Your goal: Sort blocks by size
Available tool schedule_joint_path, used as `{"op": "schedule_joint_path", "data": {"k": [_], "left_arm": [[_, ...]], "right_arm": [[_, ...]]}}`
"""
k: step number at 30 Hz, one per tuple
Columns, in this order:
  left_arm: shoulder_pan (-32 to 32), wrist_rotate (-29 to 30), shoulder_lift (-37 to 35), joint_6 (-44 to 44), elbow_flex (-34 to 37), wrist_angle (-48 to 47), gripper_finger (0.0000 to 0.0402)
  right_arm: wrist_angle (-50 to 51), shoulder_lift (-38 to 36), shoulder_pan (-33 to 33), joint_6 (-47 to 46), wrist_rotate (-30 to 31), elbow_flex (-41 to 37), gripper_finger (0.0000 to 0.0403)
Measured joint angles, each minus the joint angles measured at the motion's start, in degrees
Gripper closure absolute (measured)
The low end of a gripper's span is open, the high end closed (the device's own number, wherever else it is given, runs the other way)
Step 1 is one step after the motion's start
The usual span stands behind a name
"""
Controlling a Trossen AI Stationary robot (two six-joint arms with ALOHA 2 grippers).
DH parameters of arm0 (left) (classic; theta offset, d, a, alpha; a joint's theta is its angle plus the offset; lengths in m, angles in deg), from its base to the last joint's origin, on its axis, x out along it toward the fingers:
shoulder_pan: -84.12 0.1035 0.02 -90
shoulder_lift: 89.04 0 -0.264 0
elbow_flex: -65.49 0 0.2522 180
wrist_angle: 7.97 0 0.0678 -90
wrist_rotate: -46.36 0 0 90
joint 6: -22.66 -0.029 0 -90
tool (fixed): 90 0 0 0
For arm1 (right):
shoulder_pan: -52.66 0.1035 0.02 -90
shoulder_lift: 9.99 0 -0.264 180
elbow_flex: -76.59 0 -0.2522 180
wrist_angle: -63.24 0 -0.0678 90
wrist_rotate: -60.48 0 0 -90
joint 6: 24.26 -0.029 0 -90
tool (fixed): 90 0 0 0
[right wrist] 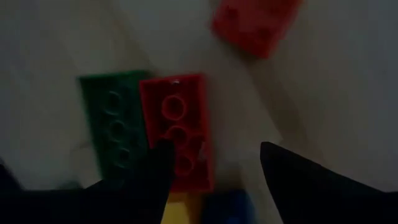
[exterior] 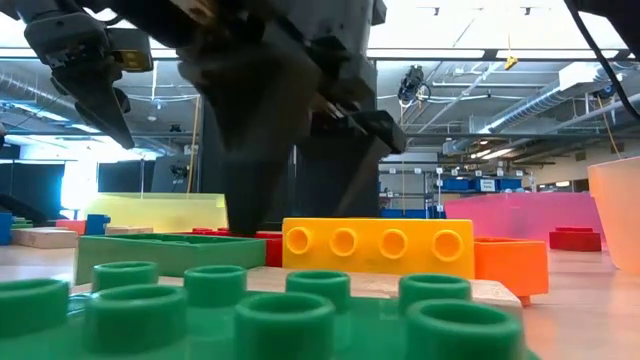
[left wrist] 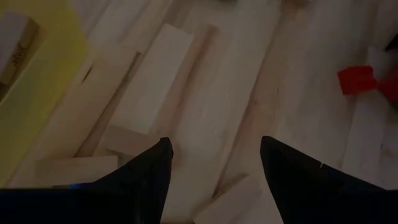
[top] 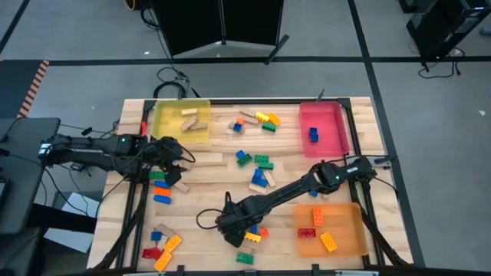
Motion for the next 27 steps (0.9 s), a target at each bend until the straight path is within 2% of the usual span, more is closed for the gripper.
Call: {"op": "schedule_joint_path", "data": {"k": [6, 13, 27], "left_arm": [[0.00, 0.73, 0.00, 0.42, 0.00, 0.02, 0.0149], [0.00, 1.00, 0.00, 1.52, 0.00, 0.04, 0.0149], [0.02, 1.84, 0.02, 1.28, 0.00, 0.58, 0.0149]], "right_arm": [[5.71, -0.33, -1.27, -0.46, 1.47, 0.02, 0.0151], [3.92, -1.04, -2.39, -0.51, -3.14, -0.11, 0.0151], [-0.73, -1.83, -1.68, 0.22, -2.22, 1.79, 0.0133]]}}
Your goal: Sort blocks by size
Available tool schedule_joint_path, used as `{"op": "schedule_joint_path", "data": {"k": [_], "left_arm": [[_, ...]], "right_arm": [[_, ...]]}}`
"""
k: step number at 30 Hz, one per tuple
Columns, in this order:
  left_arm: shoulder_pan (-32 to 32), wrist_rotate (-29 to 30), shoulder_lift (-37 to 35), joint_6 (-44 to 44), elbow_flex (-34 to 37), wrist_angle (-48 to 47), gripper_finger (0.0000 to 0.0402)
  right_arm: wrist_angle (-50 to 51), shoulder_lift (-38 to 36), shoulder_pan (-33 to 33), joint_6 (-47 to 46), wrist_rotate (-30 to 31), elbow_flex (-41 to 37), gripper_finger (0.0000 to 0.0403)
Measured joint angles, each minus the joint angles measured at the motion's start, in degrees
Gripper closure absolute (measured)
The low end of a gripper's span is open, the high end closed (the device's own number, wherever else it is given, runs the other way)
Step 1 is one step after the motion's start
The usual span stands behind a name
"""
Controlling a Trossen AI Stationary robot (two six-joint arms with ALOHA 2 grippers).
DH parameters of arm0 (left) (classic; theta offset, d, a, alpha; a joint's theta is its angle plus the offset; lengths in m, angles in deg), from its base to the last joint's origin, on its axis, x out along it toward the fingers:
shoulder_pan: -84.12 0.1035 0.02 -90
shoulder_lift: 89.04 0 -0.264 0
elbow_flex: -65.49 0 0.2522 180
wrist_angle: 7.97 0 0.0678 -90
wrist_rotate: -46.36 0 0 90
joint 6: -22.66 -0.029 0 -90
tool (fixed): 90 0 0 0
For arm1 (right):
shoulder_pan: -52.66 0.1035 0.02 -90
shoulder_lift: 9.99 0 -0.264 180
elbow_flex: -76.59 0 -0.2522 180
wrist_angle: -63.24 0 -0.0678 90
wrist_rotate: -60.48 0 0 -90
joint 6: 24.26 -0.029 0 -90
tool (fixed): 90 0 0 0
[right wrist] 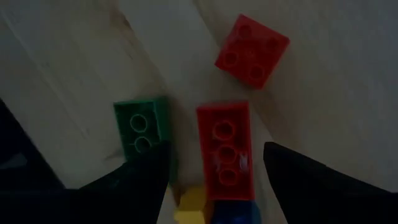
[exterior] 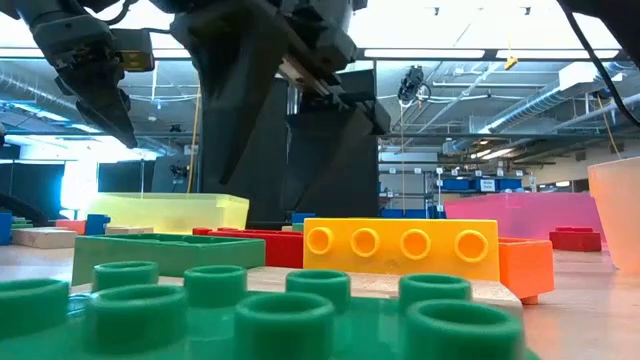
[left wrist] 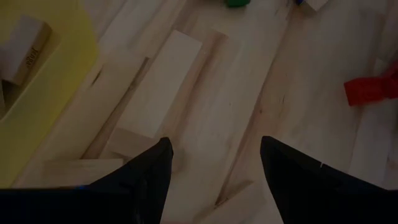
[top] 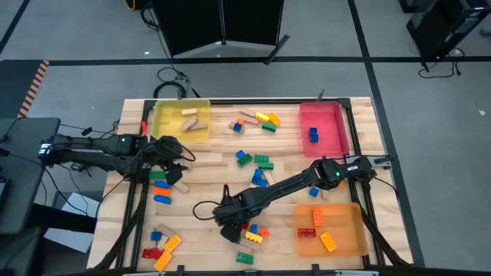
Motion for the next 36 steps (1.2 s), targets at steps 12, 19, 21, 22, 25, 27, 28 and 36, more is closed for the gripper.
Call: {"op": "schedule_joint_path", "data": {"k": [12, 19, 21, 22, 25, 27, 28, 36], "left_arm": [[-0.02, -0.02, 0.00, -0.44, 0.00, -0.04, 0.0149], [-0.02, -0.04, 0.00, -0.44, 0.00, -0.09, 0.0149], [-0.02, -0.04, 0.00, -0.44, 0.00, -0.09, 0.0149], [-0.02, -0.04, 0.00, -0.44, 0.00, -0.09, 0.0149], [-0.01, -0.04, 0.00, -0.44, 0.00, -0.09, 0.0149], [-0.02, -0.04, 0.00, -0.42, 0.00, -0.09, 0.0149], [-0.02, -0.07, 0.00, -0.44, 0.00, -0.09, 0.0149], [-0.02, -0.07, 0.02, -0.42, 0.00, -0.05, 0.0149]], "right_arm": [[-1.51, 0.04, 2.06, 4.09, 6.83, -4.76, 0.0137], [-4.12, -0.11, 2.14, 3.17, 6.95, -9.17, 0.0143], [-4.28, -0.20, 2.06, 2.22, 7.05, -9.55, 0.0157], [-4.18, -0.20, 1.91, 2.05, 7.05, -9.56, 0.0169], [-3.65, -0.20, 1.51, 1.86, 7.00, -9.62, 0.0231], [-3.64, -0.20, 1.26, 0.00, 6.77, -9.40, 0.0252], [-3.44, -0.17, 1.05, -0.55, 6.60, -9.02, 0.0250], [-0.53, -5.33, -0.11, -2.37, 13.66, -4.75, 0.0250]]}}
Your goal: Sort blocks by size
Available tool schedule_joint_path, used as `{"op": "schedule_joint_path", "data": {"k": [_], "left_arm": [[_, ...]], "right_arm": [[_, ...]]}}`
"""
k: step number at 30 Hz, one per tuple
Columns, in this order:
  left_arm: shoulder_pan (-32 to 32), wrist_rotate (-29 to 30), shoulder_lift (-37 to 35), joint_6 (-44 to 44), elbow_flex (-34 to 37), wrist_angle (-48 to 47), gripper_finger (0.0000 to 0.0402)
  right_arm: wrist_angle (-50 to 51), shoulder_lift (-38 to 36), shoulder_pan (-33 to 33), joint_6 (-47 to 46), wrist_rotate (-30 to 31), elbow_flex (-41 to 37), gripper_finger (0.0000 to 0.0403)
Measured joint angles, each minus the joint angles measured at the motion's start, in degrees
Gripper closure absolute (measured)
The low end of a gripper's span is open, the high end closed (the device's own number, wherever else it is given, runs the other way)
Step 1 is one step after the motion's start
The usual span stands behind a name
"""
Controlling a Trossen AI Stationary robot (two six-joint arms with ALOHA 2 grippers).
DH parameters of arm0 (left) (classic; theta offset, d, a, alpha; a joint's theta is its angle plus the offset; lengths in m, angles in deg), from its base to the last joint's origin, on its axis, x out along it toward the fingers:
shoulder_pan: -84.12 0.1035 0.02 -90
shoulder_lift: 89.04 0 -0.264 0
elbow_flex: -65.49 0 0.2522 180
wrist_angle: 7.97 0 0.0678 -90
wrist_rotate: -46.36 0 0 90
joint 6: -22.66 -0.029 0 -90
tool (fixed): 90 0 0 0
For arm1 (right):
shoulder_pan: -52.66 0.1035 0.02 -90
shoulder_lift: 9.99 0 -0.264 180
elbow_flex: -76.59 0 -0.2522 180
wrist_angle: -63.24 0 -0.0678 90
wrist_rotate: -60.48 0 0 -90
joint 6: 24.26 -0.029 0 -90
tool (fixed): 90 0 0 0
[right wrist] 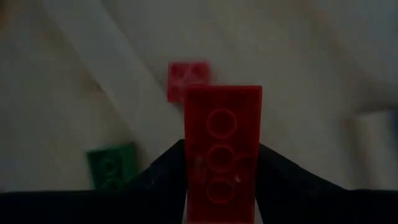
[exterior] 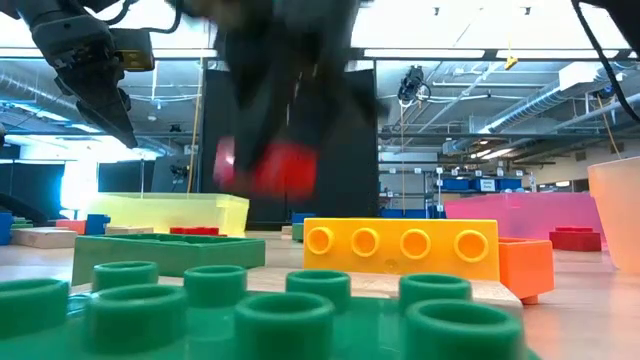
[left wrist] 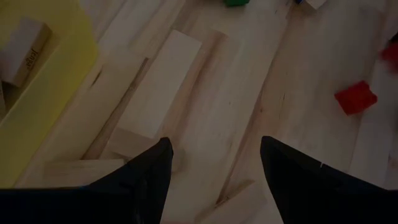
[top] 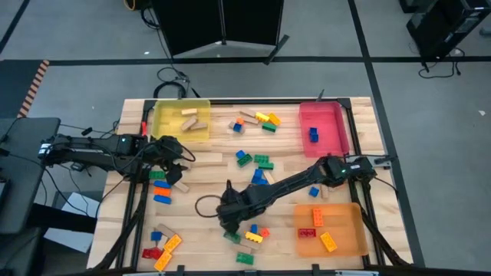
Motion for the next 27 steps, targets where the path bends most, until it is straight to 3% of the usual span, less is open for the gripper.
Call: {"op": "schedule_joint_path", "data": {"k": [6, 11, 14, 18, 27], "left_arm": [[0.00, 0.00, 0.00, -1.25, 0.00, 0.40, 0.0149], [0.00, -0.02, 0.00, -2.26, 0.00, 3.12, 0.0149], [0.00, -0.08, 0.00, -3.51, 0.00, 5.32, 0.0149], [0.00, -1.51, 0.02, -4.11, 0.00, 9.03, 0.0149], [0.00, -4.76, 0.17, -3.91, 0.00, 12.96, 0.0149]], "right_arm": [[9.49, -9.51, 2.79, -7.56, 10.86, 0.02, 0.0250], [21.82, -16.23, 9.07, -20.46, 18.73, 0.11, 0.0250], [27.81, -17.77, 13.09, -28.97, 18.84, 0.07, 0.0250], [28.14, -19.44, 17.85, -35.81, 17.53, -2.28, 0.0250], [28.18, -19.54, 27.20, -54.52, 6.90, -13.03, 0.0250]]}}
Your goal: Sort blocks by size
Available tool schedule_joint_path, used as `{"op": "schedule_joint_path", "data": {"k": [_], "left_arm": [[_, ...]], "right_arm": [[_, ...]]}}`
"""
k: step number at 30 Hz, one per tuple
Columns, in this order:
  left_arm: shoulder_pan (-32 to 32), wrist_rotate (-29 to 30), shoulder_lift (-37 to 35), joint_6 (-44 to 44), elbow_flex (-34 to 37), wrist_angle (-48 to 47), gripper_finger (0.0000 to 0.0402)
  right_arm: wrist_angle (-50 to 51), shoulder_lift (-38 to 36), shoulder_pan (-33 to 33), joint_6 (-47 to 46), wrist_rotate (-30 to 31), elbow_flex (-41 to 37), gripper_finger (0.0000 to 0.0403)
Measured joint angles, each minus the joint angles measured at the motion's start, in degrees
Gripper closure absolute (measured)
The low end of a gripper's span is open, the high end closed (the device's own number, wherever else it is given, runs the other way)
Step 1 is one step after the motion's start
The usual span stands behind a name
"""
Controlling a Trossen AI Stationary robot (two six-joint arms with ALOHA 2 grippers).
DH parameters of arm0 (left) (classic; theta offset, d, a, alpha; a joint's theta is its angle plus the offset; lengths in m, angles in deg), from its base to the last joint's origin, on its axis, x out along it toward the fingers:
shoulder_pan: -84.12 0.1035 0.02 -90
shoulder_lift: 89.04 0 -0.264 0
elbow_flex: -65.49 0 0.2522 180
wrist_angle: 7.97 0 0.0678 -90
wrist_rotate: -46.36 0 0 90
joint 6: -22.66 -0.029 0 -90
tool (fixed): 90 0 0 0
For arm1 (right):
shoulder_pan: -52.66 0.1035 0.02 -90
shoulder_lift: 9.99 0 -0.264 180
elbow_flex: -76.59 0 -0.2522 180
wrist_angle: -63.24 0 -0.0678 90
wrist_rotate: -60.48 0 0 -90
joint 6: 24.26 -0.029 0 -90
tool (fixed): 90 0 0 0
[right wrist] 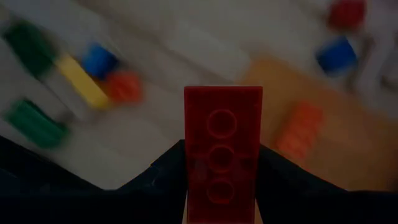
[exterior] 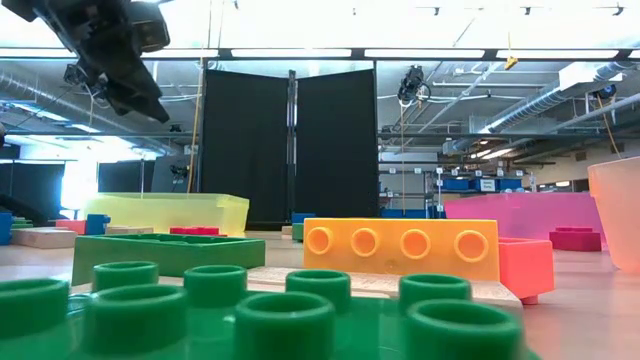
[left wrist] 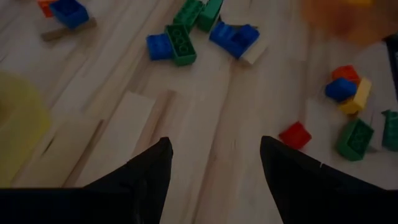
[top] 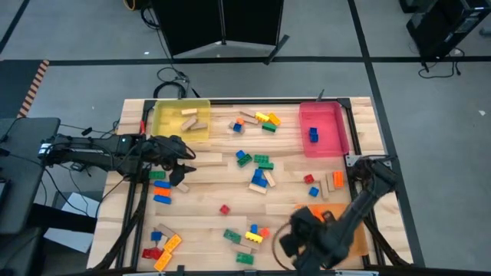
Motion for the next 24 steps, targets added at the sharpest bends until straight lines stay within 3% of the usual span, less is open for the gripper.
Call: {"op": "schedule_joint_path", "data": {"k": [6, 10, 17, 24], "left_arm": [[0.00, -0.04, 0.06, 0.02, 0.00, 2.28, 0.0149], [0.00, -0.06, 0.04, 0.04, 0.00, 6.34, 0.0149], [0.01, 0.00, 0.04, -0.41, 0.00, 13.19, 0.0149], [0.00, -0.07, 0.04, -9.74, 0.00, 11.20, 0.0149]], "right_arm": [[-0.85, -1.58, 7.55, -14.14, -3.24, -6.25, 0.0250], [-4.04, -6.17, 10.07, -15.27, -9.33, -13.63, 0.0250], [-17.00, -20.35, 12.18, -14.82, -9.34, -34.41, 0.0250], [-35.82, -32.95, 15.02, -14.12, -13.58, -55.86, 0.0250]]}}
